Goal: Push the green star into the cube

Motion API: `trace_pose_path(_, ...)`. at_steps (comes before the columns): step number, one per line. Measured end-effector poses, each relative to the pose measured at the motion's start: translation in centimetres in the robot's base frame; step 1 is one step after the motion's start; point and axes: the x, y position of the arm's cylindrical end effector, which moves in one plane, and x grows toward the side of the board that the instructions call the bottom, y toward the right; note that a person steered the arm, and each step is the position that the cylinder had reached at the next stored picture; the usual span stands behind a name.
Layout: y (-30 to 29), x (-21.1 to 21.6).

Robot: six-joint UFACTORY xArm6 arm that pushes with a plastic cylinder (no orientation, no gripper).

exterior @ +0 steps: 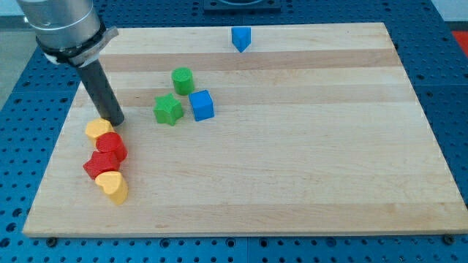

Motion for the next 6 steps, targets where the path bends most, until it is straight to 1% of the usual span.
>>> trace_pose_path(1,0.0,2.0)
trace_pose_path(2,0.0,1.9)
trace_pose_path(3,0.0,0.0)
trace_pose_path(5,0.4,-1.9)
trace_pose_path(6,1.9,-3.7)
